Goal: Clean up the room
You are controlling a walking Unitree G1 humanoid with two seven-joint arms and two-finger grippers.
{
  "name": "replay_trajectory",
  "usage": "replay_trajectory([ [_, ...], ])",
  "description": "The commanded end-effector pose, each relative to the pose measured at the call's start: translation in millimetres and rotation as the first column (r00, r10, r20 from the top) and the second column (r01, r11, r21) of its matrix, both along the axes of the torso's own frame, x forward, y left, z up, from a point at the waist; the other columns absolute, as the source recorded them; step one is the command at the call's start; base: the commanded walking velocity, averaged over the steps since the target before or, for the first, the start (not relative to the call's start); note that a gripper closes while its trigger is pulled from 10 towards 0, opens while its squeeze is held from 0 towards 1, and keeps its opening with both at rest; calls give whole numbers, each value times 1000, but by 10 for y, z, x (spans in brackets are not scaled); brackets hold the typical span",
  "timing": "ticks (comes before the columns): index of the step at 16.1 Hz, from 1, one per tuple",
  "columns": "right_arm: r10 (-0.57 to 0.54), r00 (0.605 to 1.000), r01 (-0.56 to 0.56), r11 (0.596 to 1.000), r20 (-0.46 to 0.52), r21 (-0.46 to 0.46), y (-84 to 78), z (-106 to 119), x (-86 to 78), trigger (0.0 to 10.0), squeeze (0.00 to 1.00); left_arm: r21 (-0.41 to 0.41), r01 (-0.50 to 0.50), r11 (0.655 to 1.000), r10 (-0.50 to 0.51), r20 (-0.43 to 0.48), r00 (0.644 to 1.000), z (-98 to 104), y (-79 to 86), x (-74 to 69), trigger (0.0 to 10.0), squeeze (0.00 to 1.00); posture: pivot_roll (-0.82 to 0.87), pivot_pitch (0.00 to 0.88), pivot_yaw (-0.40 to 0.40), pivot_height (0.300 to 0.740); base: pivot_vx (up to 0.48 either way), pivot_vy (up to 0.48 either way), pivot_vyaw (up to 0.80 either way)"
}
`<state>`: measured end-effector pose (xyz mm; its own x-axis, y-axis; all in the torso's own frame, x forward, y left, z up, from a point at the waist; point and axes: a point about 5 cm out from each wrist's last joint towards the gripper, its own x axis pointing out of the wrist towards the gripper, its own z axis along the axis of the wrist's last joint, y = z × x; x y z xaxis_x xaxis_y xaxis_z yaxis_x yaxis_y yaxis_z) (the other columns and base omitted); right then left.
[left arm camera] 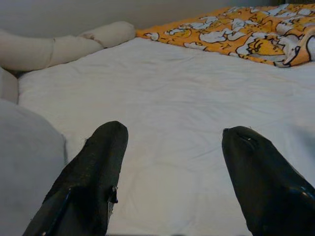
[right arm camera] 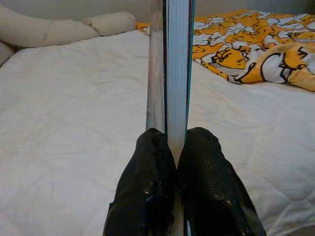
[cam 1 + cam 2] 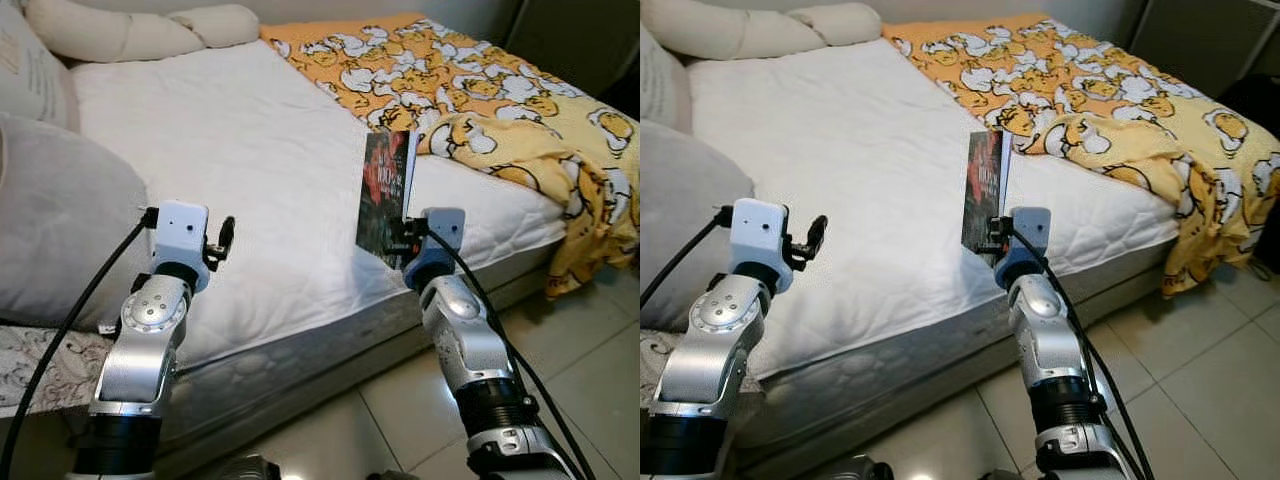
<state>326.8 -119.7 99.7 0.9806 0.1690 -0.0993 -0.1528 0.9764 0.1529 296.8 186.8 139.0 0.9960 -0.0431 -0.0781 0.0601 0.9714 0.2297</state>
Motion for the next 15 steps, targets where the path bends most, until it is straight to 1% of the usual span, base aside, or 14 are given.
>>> replay_trajectory([
  [1,-11,998,12,1000,56,-3,-30,141,59,10000,0,-7,12,1000,-12,29,999,75,-34,30,10000,0,23,0,-32,740,292,0,0],
  [8,-20,998,20,1000,52,-10,-43,132,66,10000,0,-12,17,1000,-16,32,999,77,-31,36,10000,0,21,0,-31,740,322,0,0],
  [10,-7,999,7,1000,52,-12,-38,138,73,10000,0,-12,15,1000,-15,32,999,81,-28,43,10000,0,21,0,-30,740,354,0,0],
  [11,6,999,-6,1000,50,-7,-32,142,76,10000,0,-11,15,1000,-14,33,999,82,-26,45,10000,0,21,0,-30,740,352,0,406],
  [15,80,996,-79,997,40,-16,-9,177,128,10000,0,-4,16,1000,-16,36,999,93,-13,53,10000,0,26,0,-31,740,352,0,800],
])
